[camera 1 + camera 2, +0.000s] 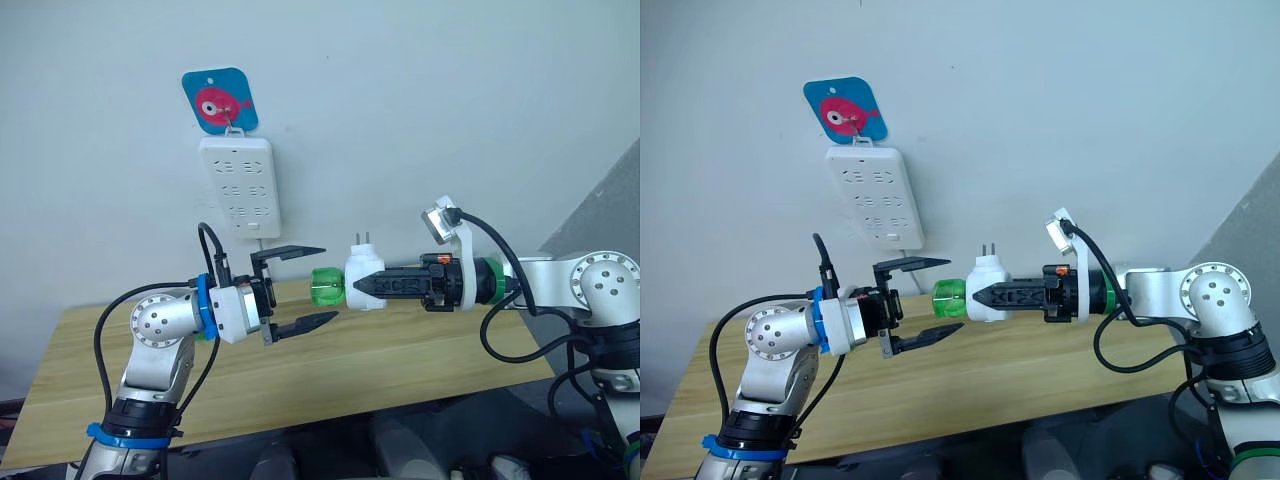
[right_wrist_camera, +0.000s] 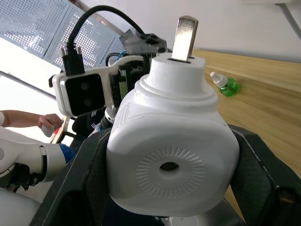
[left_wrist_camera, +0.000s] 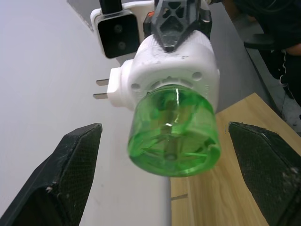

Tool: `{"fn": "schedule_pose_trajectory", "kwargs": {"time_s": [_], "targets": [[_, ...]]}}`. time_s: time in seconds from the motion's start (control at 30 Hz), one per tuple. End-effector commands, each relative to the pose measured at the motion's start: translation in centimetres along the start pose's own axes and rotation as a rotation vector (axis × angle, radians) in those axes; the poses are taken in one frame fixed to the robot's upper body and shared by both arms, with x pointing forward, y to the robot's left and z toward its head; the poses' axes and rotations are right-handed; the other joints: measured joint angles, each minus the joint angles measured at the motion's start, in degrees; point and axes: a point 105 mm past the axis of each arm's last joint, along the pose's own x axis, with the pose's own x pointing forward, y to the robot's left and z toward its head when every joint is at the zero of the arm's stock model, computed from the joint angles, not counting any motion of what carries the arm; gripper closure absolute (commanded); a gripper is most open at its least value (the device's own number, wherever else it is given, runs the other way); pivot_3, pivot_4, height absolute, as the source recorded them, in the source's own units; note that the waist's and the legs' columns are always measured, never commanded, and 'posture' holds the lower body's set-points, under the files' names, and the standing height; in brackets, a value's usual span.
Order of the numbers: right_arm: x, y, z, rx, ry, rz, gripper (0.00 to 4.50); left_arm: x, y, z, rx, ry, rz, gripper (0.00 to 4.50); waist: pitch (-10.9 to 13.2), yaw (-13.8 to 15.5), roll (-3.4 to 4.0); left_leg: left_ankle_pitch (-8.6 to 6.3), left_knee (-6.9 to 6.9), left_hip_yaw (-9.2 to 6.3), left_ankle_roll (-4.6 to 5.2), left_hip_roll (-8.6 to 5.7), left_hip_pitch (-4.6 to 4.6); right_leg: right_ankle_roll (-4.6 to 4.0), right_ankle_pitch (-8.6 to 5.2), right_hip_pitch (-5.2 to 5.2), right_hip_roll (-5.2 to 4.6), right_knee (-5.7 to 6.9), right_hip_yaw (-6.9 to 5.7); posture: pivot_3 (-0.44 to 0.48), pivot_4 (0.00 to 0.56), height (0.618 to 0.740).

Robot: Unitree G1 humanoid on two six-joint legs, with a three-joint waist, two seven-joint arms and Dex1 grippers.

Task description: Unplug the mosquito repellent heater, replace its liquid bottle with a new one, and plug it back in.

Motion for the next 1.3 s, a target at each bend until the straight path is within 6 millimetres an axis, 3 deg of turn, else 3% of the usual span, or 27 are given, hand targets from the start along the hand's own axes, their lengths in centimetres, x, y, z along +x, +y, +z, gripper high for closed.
{"fn": "schedule_pose_trajectory", "kwargs": {"time_s": [0.03,0.13,0.17,0.23,0.4,0.67,0.73,0.93,1.17,1.3], "targets": [[-0.2,1.2,1.0,-0.026,-0.041,0.044,1.47,0.4,0.6,0.7,0.058,-0.027,0.014,0.0,0.0,0.0,0.0,0.0,0.01,0.0,0.0,0.0,0.0,0.0,0.0,0.0,0.0,0.0,0.0,-0.189,0.097,0.736],[-0.2,1.2,1.0,-0.025,-0.041,0.043,1.47,0.6,0.9,0.7,0.06,-0.031,0.017,0.0,0.0,0.0,0.0,0.0,0.01,0.0,0.0,0.0,0.0,0.0,0.0,0.01,0.0,0.0,0.0,-0.19,0.098,0.736],[-0.2,1.2,1.0,-0.025,-0.04,0.042,1.47,0.7,1.1,0.9,0.058,-0.037,0.018,0.19,0.0,0.0,0.0,0.0,0.01,0.0,0.0,0.0,0.0,0.0,0.0,0.01,0.0,0.0,0.0,-0.19,0.098,0.736],[-0.2,1.2,1.0,-0.026,-0.039,0.04,1.47,0.9,1.4,1.2,0.057,-0.047,0.018,0.59,0.0,0.0,0.0,0.0,0.01,-0.01,0.0,0.0,0.01,0.0,0.0,0.01,0.0,0.01,-0.01,-0.19,0.099,0.736],[-0.3,1.1,1.0,-0.024,-0.04,0.035,1.47,1.0,1.4,1.5,0.037,-0.045,-0.007,2.17,0.0,-0.1,0.0,0.0,0.01,-0.02,0.0,0.0,0.01,0.0,0.0,0.01,0.0,0.02,-0.02,-0.19,0.1,0.736],[-0.2,1.2,1.0,-0.033,-0.039,0.036,1.47,1.1,1.5,1.6,-0.026,-0.027,-0.061,2.19,0.0,-0.1,0.0,0.0,0.02,-0.04,0.0,0.0,0.01,0.0,0.0,0.01,0.0,0.04,-0.04,-0.19,0.099,0.736],[-0.3,1.2,0.9,-0.06,-0.023,0.032,1.47,0.8,1.2,1.2,-0.157,0.023,-0.123,2.19,0.0,-0.2,-0.01,0.0,0.01,-0.04,0.0,0.0,0.01,0.0,0.0,0.01,0.01,0.05,-0.04,-0.194,0.1,0.736],[-0.4,1.7,1.1,-0.166,0.005,0.048,1.47,-0.1,2.4,0.1,-0.806,0.288,-0.21,2.19,0.0,-0.6,0.01,0.0,0.04,-0.15,0.01,-0.02,0.01,0.01,-0.02,0.01,0.01,0.11,-0.15,-0.175,0.101,0.736],[-0.6,2.5,1.0,-0.242,0.073,0.096,1.47,-1.0,3.6,-0.8,-1.268,0.427,-0.219,2.19,0.1,-1.2,0.0,0.0,-0.01,-0.18,0.01,-0.02,0.04,-0.02,-0.04,0.0,0.04,0.12,-0.21,-0.177,0.1,0.736],[-0.5,2.7,0.8,-0.253,0.086,0.117,1.47,-0.8,4.2,-0.6,-1.344,0.398,-0.195,2.19,0.1,-1.4,0.01,0.0,-0.04,-0.19,0.01,-0.02,0.04,-0.03,-0.05,-0.01,0.03,0.1,-0.22,-0.179,0.098,0.736]]}}
